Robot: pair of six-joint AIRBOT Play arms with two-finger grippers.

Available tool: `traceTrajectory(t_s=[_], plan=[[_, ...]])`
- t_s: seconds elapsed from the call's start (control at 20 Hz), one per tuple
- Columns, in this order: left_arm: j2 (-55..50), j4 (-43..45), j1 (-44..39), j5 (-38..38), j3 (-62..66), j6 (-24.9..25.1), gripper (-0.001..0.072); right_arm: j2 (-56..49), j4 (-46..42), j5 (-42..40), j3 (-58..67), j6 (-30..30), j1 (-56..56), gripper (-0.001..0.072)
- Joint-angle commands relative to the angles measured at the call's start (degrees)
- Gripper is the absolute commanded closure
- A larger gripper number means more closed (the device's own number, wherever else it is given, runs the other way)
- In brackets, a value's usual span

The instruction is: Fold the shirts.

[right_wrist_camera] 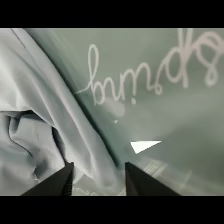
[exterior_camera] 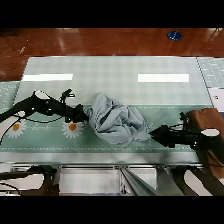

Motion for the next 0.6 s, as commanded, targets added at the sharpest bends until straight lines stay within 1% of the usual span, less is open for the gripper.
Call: traceTrajectory(t_s=[0.0, 0.1, 0.15, 0.2, 0.3, 0.35, 0.5, 0.55], plan=[[-0.02, -0.22, -0.04, -0.44, 0.13, 0.35, 0.0685, -11.37, 4.76, -1.97, 3.69, -5.42, 9.57, 0.0345], [-0.02, -0.22, -0.04, -0.44, 0.13, 0.35, 0.0685, -15.45, 4.85, -4.76, 8.63, -3.8, 17.51, 0.0347], [-0.02, -0.22, -0.04, -0.44, 0.13, 0.35, 0.0686, -16.9, 4.79, -4.87, 11.63, -3.72, 20.74, 0.0461], [0.0, -0.22, -0.02, -0.46, 0.48, 0.37, 0.0686, -17.62, 4.02, -3.76, 15.39, -4.42, 23.39, 0.0695], [0.94, -0.24, 0.87, -1.05, 3.72, 1.33, 0.0686, -16.55, 1.46, -0.48, 24.22, -3.41, 25.9, 0.0688], [2.34, -0.26, 1.9, -1.77, 6.8, 1.44, 0.0686, -15.23, -1.86, 0.96, 29.33, -0.94, 25.9, 0.0688], [8.66, -1.4, 6.95, -3.3, 20.65, 1.03, 0.0686, -10.19, -18.25, 4.15, 50.82, 9.01, 23.43, 0.0688], [11.08, -2.71, 9.09, -3.34, 26.6, 1.01, 0.0686, -8.96, -22.77, 5.22, 58.53, 11.28, 22.43, 0.0688]])
